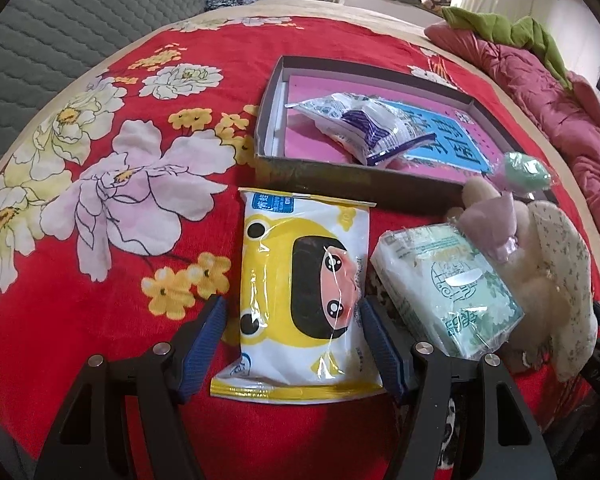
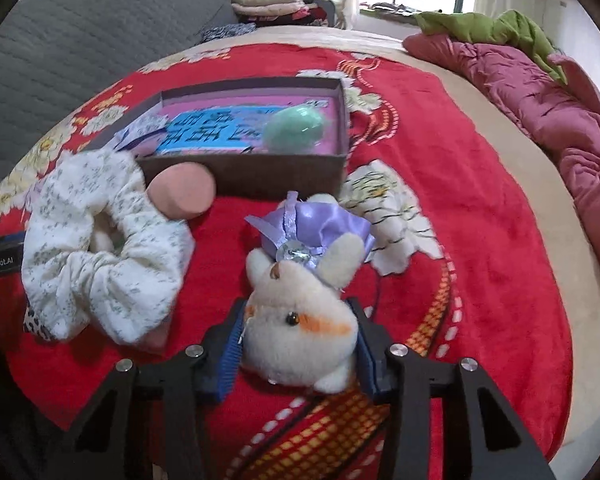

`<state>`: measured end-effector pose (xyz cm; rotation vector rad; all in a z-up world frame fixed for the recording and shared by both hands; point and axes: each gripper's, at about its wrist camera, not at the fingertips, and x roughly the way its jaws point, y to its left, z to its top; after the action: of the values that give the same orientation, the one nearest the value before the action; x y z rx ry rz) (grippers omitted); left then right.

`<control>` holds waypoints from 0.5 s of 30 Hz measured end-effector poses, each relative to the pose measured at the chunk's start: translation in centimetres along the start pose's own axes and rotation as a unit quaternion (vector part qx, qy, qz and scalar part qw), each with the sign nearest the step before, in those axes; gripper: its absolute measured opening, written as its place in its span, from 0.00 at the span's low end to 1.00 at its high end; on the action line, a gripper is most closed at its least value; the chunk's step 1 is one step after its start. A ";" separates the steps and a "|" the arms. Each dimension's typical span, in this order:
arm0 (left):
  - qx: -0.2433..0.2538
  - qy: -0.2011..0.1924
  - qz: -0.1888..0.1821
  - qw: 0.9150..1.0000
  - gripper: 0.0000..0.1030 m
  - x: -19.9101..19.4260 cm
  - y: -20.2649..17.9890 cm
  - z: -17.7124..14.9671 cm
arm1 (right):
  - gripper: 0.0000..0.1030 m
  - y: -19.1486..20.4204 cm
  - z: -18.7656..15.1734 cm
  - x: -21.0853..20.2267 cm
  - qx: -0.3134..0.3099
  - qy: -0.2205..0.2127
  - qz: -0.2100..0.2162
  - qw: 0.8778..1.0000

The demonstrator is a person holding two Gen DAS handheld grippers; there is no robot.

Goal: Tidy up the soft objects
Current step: 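Grasp the white plush bunny with the right tool while the left tool grasps the yellow cartoon packet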

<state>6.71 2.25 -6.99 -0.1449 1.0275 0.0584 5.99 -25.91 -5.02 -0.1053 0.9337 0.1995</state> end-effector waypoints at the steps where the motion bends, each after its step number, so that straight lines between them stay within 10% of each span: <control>1: -0.002 -0.002 -0.001 1.000 0.68 0.0 0.1 0.1 | 0.46 -0.3 0.1 -0.1 0.005 -0.003 0.001 1.000; 15: -0.010 -0.008 -0.025 1.000 0.49 1.5 0.8 1.3 | 0.46 -1.2 1.4 -1.7 0.032 -0.054 0.008 0.998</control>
<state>8.47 3.16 -7.66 -0.1878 1.0067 0.0234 6.31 -27.02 -2.81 -0.0275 0.8330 0.1888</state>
